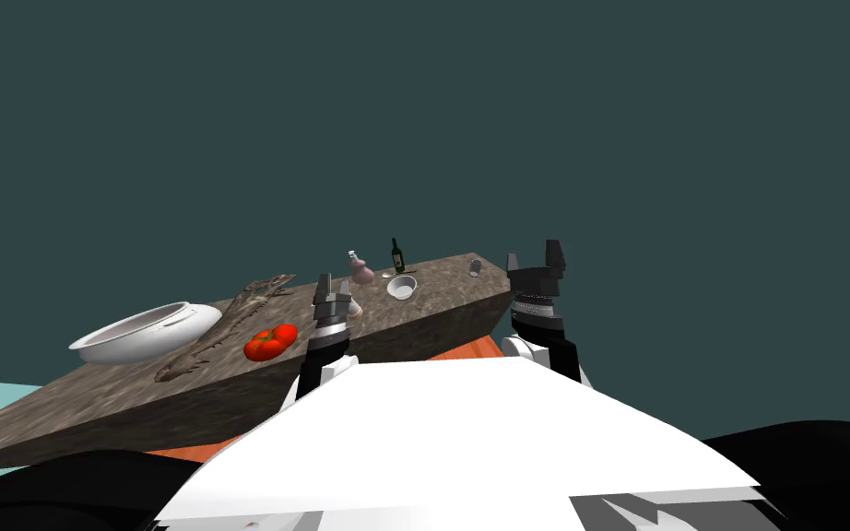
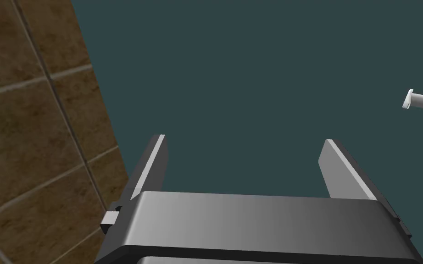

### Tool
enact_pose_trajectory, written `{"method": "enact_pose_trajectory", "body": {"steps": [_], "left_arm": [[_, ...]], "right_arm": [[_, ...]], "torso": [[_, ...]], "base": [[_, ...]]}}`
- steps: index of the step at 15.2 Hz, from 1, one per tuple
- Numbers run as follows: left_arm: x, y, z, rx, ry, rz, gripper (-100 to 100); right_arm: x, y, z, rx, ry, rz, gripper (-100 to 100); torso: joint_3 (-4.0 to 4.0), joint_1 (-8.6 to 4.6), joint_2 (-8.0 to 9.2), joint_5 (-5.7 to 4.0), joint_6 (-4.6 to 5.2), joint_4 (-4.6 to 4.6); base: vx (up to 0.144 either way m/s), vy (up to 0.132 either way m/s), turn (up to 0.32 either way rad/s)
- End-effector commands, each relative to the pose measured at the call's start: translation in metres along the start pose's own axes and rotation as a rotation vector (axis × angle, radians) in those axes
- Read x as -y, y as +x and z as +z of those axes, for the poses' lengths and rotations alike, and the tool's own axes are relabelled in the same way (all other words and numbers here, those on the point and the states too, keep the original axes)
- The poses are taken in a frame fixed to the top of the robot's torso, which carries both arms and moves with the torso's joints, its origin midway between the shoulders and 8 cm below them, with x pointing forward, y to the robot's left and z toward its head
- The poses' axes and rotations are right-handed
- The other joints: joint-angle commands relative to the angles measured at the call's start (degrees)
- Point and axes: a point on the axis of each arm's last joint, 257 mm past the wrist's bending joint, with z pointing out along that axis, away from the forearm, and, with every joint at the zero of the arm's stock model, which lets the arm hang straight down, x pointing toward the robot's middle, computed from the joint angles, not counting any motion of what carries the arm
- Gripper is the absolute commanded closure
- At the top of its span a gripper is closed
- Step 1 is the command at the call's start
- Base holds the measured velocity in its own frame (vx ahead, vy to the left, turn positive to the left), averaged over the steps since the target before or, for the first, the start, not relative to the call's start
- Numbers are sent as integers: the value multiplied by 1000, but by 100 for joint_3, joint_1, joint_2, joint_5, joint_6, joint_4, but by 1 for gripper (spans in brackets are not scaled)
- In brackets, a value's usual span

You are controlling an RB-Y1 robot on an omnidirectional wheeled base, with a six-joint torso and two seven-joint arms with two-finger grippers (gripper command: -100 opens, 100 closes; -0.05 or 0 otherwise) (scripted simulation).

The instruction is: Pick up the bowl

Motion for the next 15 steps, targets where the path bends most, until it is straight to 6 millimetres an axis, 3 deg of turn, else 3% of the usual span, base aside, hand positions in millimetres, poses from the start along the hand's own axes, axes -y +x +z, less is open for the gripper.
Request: {"method": "enact_pose_trajectory", "body": {"steps": [1, 15], "left_arm": [[-8, 4, 3, -35, -26, 14, -100], [-72, 13, 16, -131, -232, 69, -100]], "right_arm": [[0, 0, 0, 0, 0, 0, 0], [0, 0, 0, 0, 0, 0, 0]], "torso": [[0, 0, 0, 0, 0, 0], [-1, -4, -1, -1, 1, 0]], "base": [[-1, -5, -25], [-2, -12, -31]]}}
